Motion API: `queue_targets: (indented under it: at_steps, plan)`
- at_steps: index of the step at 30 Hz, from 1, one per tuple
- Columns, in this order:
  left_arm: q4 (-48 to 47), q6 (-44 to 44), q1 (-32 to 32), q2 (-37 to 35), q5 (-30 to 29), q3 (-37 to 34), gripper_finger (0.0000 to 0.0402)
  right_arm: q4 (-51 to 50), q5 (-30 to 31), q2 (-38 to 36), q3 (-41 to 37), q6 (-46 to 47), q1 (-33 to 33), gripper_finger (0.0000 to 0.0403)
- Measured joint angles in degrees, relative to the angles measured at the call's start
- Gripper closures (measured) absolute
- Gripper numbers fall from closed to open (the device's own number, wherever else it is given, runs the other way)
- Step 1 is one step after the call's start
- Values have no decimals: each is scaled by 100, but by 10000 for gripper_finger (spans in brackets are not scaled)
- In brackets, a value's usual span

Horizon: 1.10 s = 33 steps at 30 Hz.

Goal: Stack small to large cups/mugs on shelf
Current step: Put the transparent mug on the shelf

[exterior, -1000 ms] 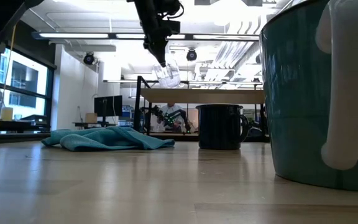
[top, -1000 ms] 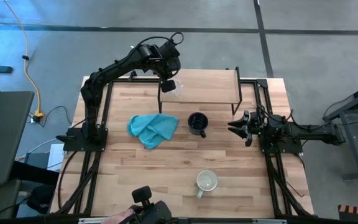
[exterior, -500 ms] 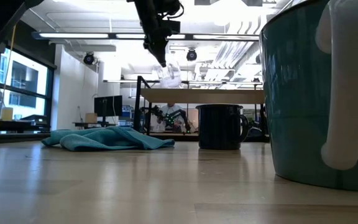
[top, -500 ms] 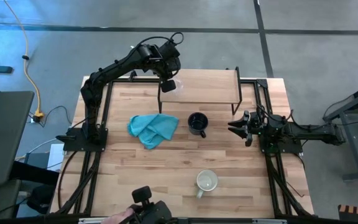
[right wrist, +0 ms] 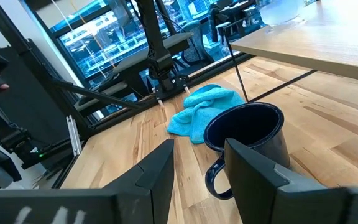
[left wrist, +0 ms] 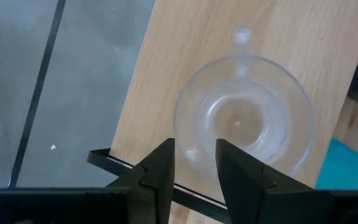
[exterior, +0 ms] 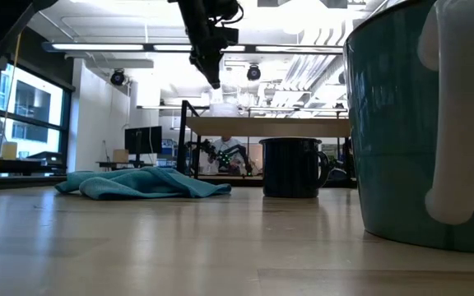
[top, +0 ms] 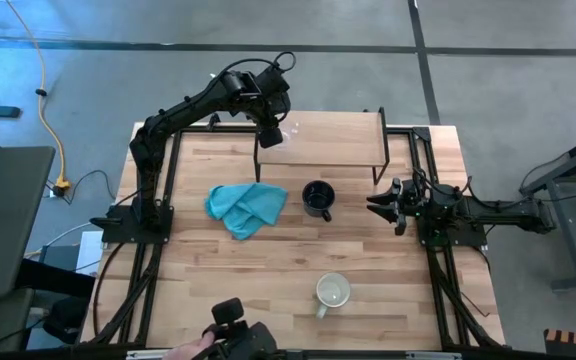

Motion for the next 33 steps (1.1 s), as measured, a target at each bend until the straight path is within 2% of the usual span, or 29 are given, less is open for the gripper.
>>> queue_targets:
  at_steps: [9,19,33]
  plan:
    - [74,-11,26,54,0,-4,296,2,-2,0,0,0,0,269]
    - [249,-54,149,238,262,-7,296,-9,-43,2,0,88,0,269]
    - [451,981,147,424,269,-2,296,-9,-43,2,0,137,0,269]
